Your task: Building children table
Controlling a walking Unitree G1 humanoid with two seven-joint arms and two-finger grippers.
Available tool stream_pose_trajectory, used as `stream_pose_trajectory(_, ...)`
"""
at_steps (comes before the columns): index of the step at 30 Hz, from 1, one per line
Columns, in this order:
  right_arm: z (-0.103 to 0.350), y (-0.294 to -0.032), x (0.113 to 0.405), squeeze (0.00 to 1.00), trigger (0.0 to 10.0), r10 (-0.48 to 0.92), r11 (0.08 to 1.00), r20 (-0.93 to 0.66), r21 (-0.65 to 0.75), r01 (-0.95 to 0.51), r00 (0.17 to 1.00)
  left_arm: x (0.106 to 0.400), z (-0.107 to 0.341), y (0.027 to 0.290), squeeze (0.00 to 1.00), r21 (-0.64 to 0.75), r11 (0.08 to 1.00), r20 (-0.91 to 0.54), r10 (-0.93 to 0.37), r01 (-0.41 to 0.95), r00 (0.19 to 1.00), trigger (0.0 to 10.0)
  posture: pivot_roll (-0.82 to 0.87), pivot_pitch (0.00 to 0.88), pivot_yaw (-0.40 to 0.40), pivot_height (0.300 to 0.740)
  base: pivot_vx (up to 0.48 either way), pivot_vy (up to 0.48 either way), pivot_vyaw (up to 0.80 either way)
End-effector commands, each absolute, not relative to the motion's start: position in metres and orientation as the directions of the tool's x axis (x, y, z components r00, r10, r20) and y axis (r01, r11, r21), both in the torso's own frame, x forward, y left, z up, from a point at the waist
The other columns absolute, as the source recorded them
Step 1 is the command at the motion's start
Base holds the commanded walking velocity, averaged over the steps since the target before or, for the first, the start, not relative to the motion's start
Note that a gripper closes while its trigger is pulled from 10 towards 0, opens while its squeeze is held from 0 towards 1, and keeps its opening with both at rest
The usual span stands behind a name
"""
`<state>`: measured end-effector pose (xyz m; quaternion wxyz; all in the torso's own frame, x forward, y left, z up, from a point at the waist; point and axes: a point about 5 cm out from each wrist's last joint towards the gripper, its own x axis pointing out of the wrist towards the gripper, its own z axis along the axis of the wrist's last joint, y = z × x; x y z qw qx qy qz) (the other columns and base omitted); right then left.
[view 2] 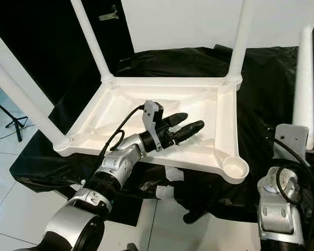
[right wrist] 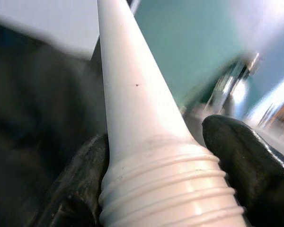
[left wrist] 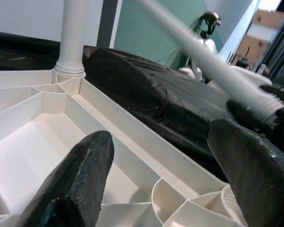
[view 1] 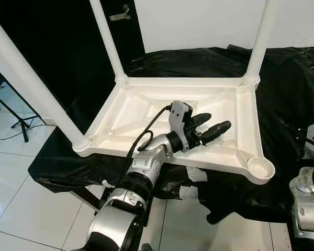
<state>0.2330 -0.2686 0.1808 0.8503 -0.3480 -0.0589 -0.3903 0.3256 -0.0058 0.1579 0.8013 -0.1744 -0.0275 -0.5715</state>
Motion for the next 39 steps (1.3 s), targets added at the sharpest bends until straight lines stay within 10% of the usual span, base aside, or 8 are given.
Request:
stream_pose_trajectory(1,0.203,-0.254,0.232,0.0,0.0,-0.529,0.412,0.523,-0.53,0.741,0.668,0.321,0.169,-0.022,0.0,-0.267,0.197,0.306,-0.911,0.943,0.277,10.0,-0.04,0.0,0.115,0.74,0.0,0.0,0.0)
stream_pose_trajectory(12,0.218,-0.21,0.232,0.0,0.0,-0.16,0.3,0.708,-0.629,0.717,0.688,0.324,0.181,-0.017,0.06,-0.403,0.099,0.4,-0.875,0.91,0.273,10.0,-0.04,0.0,0.107,0.74,0.0,0.0,0.0)
stream_pose_trajectory(14,0.215,-0.197,0.231,0.0,0.0,-0.037,0.272,0.725,-0.656,0.705,0.688,0.325,0.192,-0.013,1.0,-0.442,0.014,0.475,-0.845,0.897,0.248,10.0,-0.04,0.0,0.104,0.74,0.0,0.0,0.0)
stream_pose_trajectory(18,0.21,-0.19,0.23,0.0,0.0,0.032,0.261,0.717,-0.678,0.687,0.696,0.327,0.201,-0.009,1.0,-0.472,-0.037,0.53,-0.811,0.881,0.25,10.0,-0.04,0.0,0.106,0.74,0.0,0.0,0.0)
stream_pose_trajectory(20,0.209,-0.185,0.229,0.0,0.0,0.095,0.238,0.719,-0.688,0.686,0.688,0.331,0.203,-0.007,0.0,-0.486,-0.033,0.535,-0.802,0.873,0.267,10.0,-0.04,0.0,0.11,0.74,0.0,0.0,0.0)
stream_pose_trajectory(39,0.194,-0.171,0.192,0.0,0.0,0.363,0.125,0.648,-0.746,0.654,0.669,0.33,0.204,-0.011,0.0,-0.529,-0.096,0.53,-0.814,0.843,0.239,10.0,-0.08,0.0,0.127,0.74,0.0,0.0,0.0)
